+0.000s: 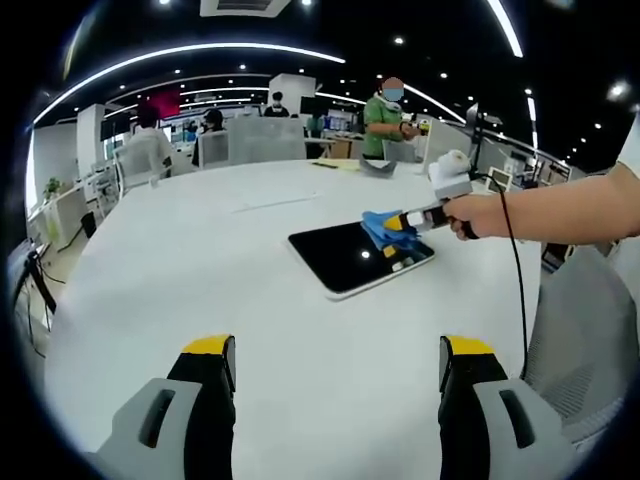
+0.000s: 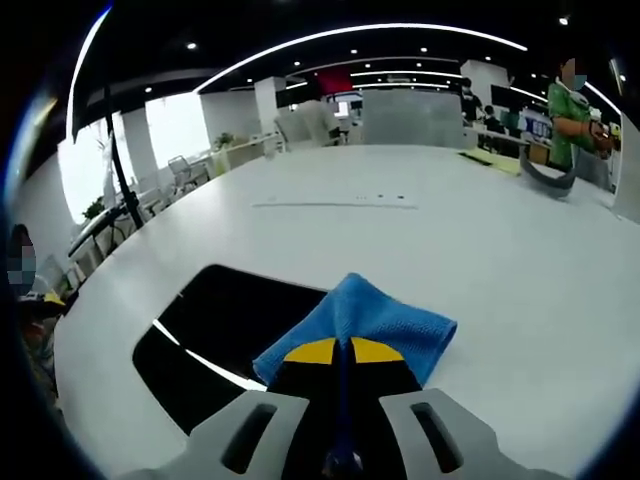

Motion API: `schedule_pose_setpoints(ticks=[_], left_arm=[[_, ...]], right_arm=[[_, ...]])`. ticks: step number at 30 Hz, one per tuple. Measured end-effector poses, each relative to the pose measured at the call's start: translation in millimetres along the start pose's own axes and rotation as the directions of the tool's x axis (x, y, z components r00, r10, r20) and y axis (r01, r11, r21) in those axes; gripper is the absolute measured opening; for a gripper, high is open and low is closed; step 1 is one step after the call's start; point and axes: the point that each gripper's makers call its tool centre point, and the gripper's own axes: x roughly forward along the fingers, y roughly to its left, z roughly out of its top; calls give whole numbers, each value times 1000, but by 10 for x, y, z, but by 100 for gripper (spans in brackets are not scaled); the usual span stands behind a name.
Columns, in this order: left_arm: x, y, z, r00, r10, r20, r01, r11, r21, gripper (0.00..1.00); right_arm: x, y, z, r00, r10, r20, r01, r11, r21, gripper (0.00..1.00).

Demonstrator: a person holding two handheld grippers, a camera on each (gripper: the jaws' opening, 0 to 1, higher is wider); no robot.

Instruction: Wipe the mirror surface with the cleaning cloth until all visible marks leave the cleaned area.

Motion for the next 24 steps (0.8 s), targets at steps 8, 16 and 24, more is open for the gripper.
schedule_pose_setpoints(ticks=[8,16,24], left_arm=[[-1,11,-3,1000,2,3,-2,1000,-4,84],[-8,28,-2,1000,5,7,-5,1000,-8,84],[-38,65,-2,1000,15,11,-15,1000,-14,84]], right_arm=[[1,0,0,1000,-2,-5,2,1000,-2,0],[6,29,12,1000,-3,-17,2,1000,-20,0],[81,107,46,1000,10,-29,-12,999,-49,0]])
